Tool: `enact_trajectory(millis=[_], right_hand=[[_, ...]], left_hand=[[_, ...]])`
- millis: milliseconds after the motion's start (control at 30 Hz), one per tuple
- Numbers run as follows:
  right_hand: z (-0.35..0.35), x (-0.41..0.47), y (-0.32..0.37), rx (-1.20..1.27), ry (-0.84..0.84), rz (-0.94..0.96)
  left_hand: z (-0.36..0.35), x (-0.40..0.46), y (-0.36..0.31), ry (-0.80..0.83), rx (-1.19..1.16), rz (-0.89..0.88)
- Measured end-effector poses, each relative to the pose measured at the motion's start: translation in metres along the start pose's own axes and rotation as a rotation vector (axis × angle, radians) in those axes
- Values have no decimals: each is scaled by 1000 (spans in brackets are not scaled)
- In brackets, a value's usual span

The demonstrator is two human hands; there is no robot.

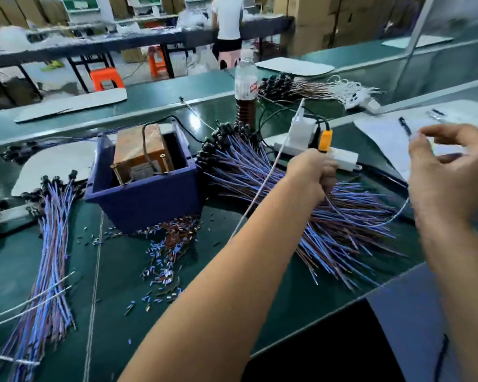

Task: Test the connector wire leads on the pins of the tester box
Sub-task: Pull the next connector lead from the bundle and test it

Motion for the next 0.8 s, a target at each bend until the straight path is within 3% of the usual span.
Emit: enact_trajectory(millis=[33, 100, 200, 267, 500, 667, 800], right_hand=[[-5, -1, 10, -61, 50, 98], [-37, -18, 33, -100, 325, 273], [-93, -60, 42, -139, 748, 304], [-110, -78, 46, -93, 865, 288], [-132, -76, 51, 121, 956, 218], [-163, -93, 61, -245, 1055, 362], [-160, -88, 58, -208, 985, 308]], left_hand=[[5, 5, -5, -19, -66, -21], [18, 12, -16, -67, -183, -77], [34, 13, -37, -95, -357, -168], [49, 9, -54, -135, -456, -259], [95, -12, -108, -209, -660, -472], [100, -12, -104, -196, -753, -429], [118, -14, -99, -342, -550, -449]])
Point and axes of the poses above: each hand's wrist, its own x-axis towards the middle knuckle, its own z-axis out of the back of the hand, y = z × x, the point moved 9 cm from there along x, towards the middle knuckle, and after that the axes turned 4 degrees about x, right-handed, at the moved point
